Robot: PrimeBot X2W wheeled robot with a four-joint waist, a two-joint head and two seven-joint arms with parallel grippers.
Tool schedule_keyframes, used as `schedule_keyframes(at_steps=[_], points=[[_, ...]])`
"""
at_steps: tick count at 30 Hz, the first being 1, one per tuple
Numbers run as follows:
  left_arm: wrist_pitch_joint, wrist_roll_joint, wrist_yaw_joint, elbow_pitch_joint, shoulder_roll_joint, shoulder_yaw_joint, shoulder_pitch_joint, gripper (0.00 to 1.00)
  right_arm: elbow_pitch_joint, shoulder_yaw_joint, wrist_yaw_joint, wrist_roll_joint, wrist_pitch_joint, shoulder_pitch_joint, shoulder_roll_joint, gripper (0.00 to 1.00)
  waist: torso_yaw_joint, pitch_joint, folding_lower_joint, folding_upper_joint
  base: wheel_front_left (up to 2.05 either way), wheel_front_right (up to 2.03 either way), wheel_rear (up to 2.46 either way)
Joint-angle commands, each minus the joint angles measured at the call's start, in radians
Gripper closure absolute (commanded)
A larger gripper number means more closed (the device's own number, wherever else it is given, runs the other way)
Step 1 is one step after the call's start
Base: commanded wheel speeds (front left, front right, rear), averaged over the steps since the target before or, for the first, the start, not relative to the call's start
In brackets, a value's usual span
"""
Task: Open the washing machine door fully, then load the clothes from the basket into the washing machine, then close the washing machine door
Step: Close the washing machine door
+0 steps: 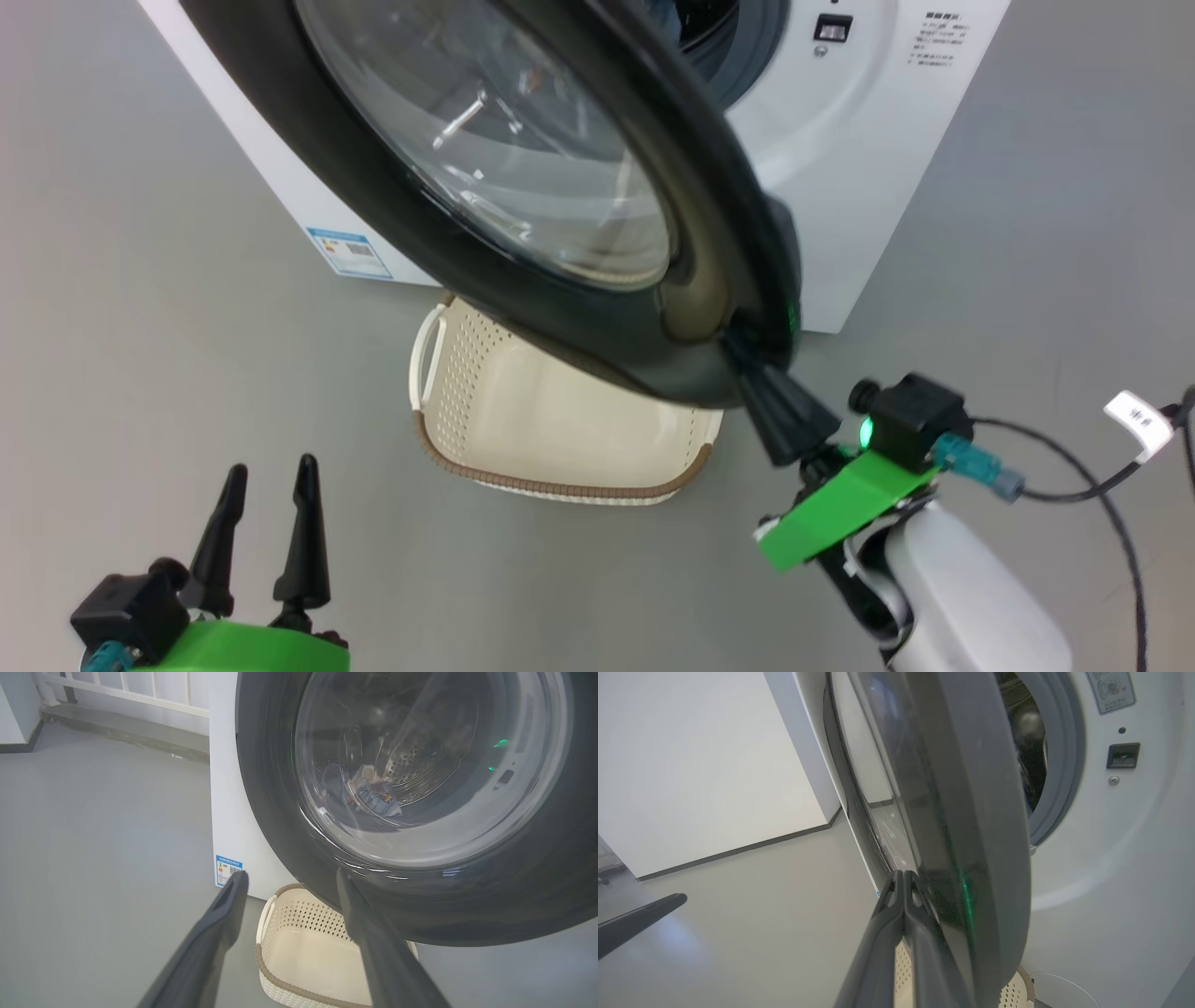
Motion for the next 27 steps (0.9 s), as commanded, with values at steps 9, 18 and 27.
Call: schedule_keyframes(at_steps=[9, 18, 27], points=[[-0.006, -0.014, -0.002, -0.037, 0.004, 0.009, -0.065, 0.00, -0.003, -0.076, 0.001, -0.022, -0.005, -0.116, -0.007, 1.00, 0.024, 0.065, 0.0000, 0.0000, 0.00, 0.00, 0.00], [-0.006, -0.006, -0.002, -0.047, -0.002, -0.025, -0.099, 0.00, 0.034, -0.160, 0.001, -0.030, -0.005, -0.217, -0.040, 1.00, 0.064, 0.111, 0.0000, 0.0000, 0.00, 0.00, 0.00], [-0.006, -0.010, -0.002, -0.061, -0.009, -0.043, -0.122, 0.00, 0.058, -0.219, 0.001, -0.031, -0.005, -0.305, -0.062, 1.00, 0.094, 0.149, 0.0000, 0.0000, 0.00, 0.00, 0.00]])
